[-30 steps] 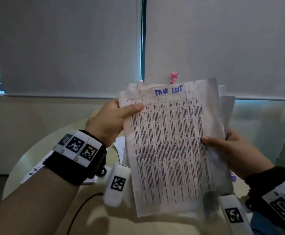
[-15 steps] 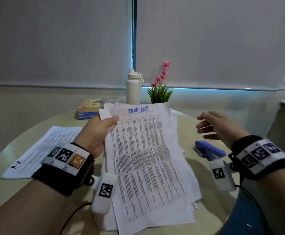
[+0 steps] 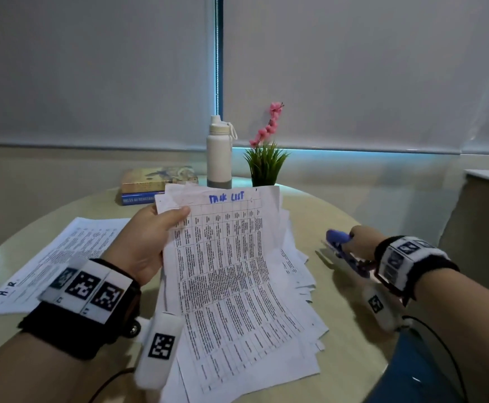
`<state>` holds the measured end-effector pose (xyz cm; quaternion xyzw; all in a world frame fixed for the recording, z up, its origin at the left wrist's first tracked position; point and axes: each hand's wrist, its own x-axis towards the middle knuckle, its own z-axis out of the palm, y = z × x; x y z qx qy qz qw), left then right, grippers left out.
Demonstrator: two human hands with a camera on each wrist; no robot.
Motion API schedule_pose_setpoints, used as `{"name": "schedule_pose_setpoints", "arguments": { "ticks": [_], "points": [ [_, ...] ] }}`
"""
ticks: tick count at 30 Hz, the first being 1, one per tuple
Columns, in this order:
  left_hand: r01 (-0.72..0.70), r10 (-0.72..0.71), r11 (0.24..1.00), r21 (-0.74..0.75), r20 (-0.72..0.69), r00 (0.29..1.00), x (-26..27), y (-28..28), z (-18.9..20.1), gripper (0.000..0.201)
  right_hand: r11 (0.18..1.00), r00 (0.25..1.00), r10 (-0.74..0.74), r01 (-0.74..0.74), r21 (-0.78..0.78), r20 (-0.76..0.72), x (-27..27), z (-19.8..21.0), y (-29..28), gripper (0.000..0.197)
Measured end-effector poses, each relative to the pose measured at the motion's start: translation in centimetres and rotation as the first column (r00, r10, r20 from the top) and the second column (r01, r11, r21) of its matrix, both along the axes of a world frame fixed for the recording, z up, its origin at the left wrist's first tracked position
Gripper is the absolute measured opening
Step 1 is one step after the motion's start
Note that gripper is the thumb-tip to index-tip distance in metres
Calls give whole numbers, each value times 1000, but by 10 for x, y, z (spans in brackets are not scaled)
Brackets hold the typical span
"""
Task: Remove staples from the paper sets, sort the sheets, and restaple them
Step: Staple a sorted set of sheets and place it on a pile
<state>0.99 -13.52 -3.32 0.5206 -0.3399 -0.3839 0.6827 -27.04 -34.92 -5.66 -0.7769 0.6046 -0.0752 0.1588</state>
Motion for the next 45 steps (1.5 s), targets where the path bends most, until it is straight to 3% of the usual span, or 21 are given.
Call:
{"name": "schedule_pose_setpoints", "arguments": {
  "ticks": [2,4,6,7,10,13,26,30,33,34,37,40,43,45],
  "points": [
    [-6,6,1000,-15,-2,1000,-3,1,1,24,992,933,-6,51,-117,359,-2,11,11,13],
    [-5,5,999,-34,10,1000,-9,1,3,25,977,727,100,57,-205,679,1,23,36,38],
    [-1,3,999,-55,37,999,-18,1,6,25,944,525,303,-50,-326,795,10,38,76,50],
    [3,1,998,-65,53,999,-24,1,8,25,905,502,412,-127,-407,761,17,46,99,54],
    [27,-19,995,-92,83,996,-39,2,16,24,739,586,651,-343,-580,483,37,55,142,66],
    [68,-56,991,-115,102,993,-49,7,23,24,690,664,678,-427,-585,316,52,51,150,71],
    [81,-38,984,-158,253,967,-63,11,28,22,650,706,664,-381,-658,247,60,45,165,73],
    [66,-21,988,-138,304,952,-68,10,27,21,679,741,612,-315,-663,275,71,43,163,74],
    [45,2,988,-149,299,954,-69,11,26,21,611,785,587,-272,-743,196,77,41,165,71],
    [43,6,987,-158,299,954,-69,11,27,21,602,774,598,-259,-756,211,77,39,163,69],
    [49,5,984,-174,294,956,-69,11,27,21,699,621,658,-292,-653,427,77,39,160,67],
    [38,16,984,-174,299,954,-68,10,26,21,658,659,656,-259,-707,369,80,38,160,69],
    [37,19,985,-171,313,950,-69,10,26,22,700,602,651,-240,-673,462,85,38,161,67],
    [35,20,986,-161,325,946,-68,11,26,22,666,669,634,-216,-714,388,86,39,162,69]
  ]
}}
